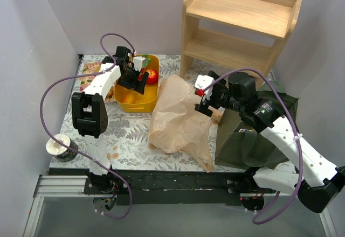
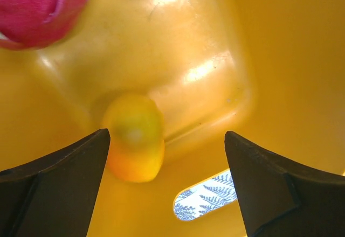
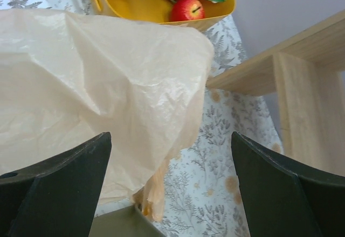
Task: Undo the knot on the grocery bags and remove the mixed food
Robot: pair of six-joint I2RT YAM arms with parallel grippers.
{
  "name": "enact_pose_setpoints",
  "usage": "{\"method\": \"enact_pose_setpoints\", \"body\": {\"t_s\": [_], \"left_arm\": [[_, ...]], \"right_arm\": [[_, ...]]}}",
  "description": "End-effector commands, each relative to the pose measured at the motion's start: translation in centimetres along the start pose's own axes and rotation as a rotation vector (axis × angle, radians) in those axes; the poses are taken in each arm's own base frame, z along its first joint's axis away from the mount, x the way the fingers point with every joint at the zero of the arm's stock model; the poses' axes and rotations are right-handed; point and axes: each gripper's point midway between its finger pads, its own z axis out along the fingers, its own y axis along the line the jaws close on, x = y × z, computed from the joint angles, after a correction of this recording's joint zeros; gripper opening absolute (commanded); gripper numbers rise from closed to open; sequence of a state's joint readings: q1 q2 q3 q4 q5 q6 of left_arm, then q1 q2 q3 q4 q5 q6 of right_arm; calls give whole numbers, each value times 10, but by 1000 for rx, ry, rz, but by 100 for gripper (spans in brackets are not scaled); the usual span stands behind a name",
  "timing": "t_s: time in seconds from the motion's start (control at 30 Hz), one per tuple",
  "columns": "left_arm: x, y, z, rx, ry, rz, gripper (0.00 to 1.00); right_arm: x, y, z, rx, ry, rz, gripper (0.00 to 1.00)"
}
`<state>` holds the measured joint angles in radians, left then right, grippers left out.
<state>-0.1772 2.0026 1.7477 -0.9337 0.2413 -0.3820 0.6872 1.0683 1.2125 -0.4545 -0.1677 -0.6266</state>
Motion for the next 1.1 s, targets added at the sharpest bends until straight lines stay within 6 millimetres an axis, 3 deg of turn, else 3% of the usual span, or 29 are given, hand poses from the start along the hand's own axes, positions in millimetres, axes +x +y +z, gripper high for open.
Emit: {"method": "enact_pose_setpoints", "body": {"t_s": [0.0, 0.1, 0.13, 0.17, 0.23, 0.27, 0.37, 0.47, 0.6, 0.73, 0.97, 1.0, 1.07], "left_arm": [[-49, 0, -72, -88, -213, 38, 91], [-64, -31, -100, 39, -307, 47, 98], [-68, -46, -119, 85, -352, 73, 98], [-70, -74, -130, 205, -384, 115, 98], [-68, -106, -158, 305, -449, 190, 98], [-68, -131, -169, 392, -495, 235, 98], [-58, -174, -175, 468, -519, 291, 98], [-52, -196, -161, 461, -461, 302, 98], [-47, -185, -139, 328, -408, 285, 98], [-27, -180, -117, 266, -306, 273, 98], [-2, -202, -87, 405, -178, 235, 97], [4, -205, -83, 430, -161, 238, 90], [16, -216, -82, 519, -123, 263, 58]], "right_arm": [[3, 13, 2, -45, -12, 62, 98], [3, 10, 2, -30, -13, 58, 98], [3, 9, 2, -26, -13, 54, 98], [4, 7, 3, -16, -10, 49, 98], [0, 2, 3, 4, -20, 39, 98], [0, 0, 3, 14, -20, 36, 98], [-1, -3, 3, 26, -23, 25, 98], [-2, -8, 2, 52, -21, 21, 98], [-5, -16, -3, 85, -25, 5, 98], [-3, -18, -6, 97, -20, -4, 98], [7, -18, -1, 104, -16, 10, 98], [7, -18, 0, 104, -16, 12, 98], [7, -18, 1, 101, -18, 11, 98]]}}
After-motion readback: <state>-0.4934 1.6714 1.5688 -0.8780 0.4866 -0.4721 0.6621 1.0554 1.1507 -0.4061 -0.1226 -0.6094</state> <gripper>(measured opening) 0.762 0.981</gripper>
